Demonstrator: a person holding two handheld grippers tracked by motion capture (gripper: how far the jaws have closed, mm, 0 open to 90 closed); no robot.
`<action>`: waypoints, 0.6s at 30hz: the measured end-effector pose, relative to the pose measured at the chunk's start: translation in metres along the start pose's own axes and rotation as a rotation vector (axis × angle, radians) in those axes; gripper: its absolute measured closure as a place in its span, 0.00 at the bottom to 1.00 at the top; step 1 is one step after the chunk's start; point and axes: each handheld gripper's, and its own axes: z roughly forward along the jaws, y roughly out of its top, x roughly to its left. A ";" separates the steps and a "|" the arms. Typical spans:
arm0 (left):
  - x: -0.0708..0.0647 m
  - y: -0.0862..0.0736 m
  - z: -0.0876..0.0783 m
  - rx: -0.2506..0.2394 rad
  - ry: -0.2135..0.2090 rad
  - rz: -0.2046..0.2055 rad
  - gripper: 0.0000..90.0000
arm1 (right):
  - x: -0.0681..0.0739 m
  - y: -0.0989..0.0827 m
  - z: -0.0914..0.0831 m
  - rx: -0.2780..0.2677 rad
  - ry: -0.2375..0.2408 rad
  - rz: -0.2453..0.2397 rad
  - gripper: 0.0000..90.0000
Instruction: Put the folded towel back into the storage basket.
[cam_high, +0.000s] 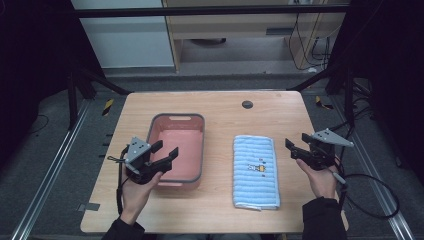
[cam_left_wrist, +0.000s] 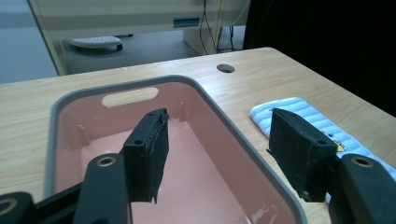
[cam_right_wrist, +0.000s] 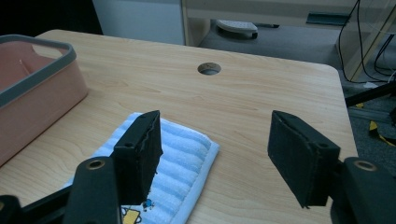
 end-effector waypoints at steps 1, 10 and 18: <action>-0.006 0.000 0.004 0.001 -0.005 0.007 0.42 | 0.000 0.001 0.001 0.002 0.001 -0.003 0.41; -0.025 0.000 0.017 0.007 -0.034 0.026 0.43 | 0.004 0.004 0.009 0.008 0.012 -0.017 0.46; -0.050 -0.004 0.033 0.021 -0.065 0.057 0.44 | 0.006 0.007 0.018 0.013 0.021 -0.033 0.54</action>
